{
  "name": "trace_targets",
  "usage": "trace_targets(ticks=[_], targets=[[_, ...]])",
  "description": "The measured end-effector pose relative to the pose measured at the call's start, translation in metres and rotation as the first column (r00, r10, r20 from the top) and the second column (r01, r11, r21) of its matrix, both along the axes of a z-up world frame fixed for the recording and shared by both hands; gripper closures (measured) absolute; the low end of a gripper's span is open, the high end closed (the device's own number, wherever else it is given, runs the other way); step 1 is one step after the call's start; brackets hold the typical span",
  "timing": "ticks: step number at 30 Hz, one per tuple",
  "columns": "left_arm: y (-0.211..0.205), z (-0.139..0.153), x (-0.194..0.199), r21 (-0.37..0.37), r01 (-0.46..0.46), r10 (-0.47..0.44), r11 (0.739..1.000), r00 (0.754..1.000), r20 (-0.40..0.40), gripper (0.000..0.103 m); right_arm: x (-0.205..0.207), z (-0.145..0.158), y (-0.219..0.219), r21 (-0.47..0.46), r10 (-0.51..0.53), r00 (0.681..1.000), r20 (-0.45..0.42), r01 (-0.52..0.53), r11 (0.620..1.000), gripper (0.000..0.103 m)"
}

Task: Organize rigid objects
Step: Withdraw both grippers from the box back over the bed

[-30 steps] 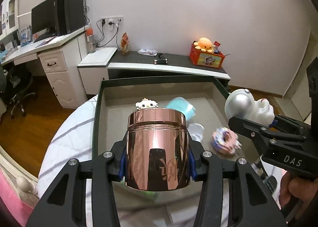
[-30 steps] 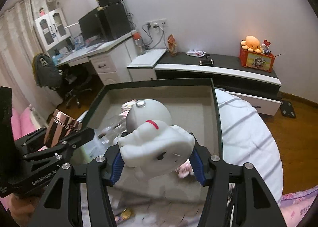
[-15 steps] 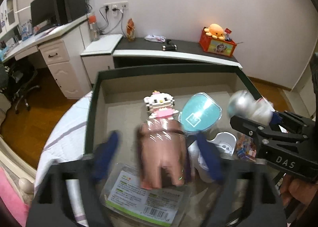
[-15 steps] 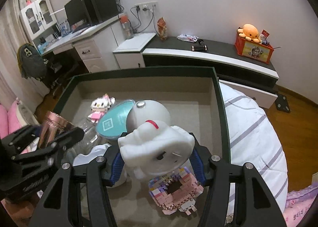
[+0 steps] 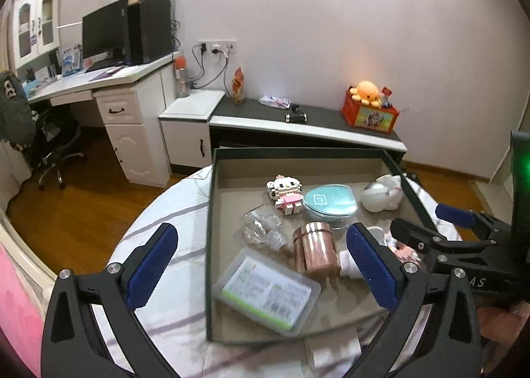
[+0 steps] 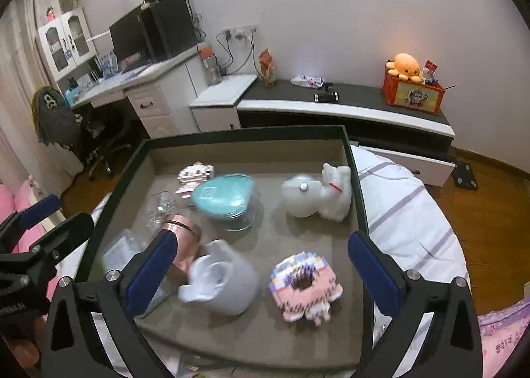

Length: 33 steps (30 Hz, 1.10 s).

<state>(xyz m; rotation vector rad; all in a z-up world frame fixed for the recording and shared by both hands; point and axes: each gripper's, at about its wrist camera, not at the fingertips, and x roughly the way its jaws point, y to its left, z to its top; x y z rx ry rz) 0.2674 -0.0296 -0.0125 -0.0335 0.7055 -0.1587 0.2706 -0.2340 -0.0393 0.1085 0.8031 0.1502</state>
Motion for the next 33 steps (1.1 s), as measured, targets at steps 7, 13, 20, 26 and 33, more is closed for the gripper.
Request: trace_targets(ticks=[7,13,20,26,33], targets=[[0.014,0.014,-0.053,-0.012,-0.025,0.026,1.000,0.999,0.036,0.000,-0.051,0.025,-0.001,0.032,-0.021,0.997,0.076,0.019,0.999,0.000],[0.016,0.014,-0.091,-0.009,-0.031,0.032,0.999,0.999,0.043,0.000,-0.105,0.041,-0.010,0.043,-0.039,0.991,0.130,0.034,0.999,0.000],[0.008,0.000,-0.132,-0.023,-0.011,0.012,1.000,1.000,0.013,0.000,-0.169,0.033,-0.022,0.037,-0.071,0.989,0.132,0.067,0.997,0.000],[0.000,-0.020,-0.151,-0.020,0.003,-0.004,1.000,0.999,-0.037,0.000,-0.205,-0.005,-0.027,0.025,-0.068,0.997,0.046,0.066,0.997,0.000],[-0.012,-0.031,-0.164,-0.001,0.020,-0.020,1.000,0.998,-0.061,0.000,-0.213,-0.020,-0.032,0.018,-0.069,0.997,0.018,0.069,0.997,0.000]])
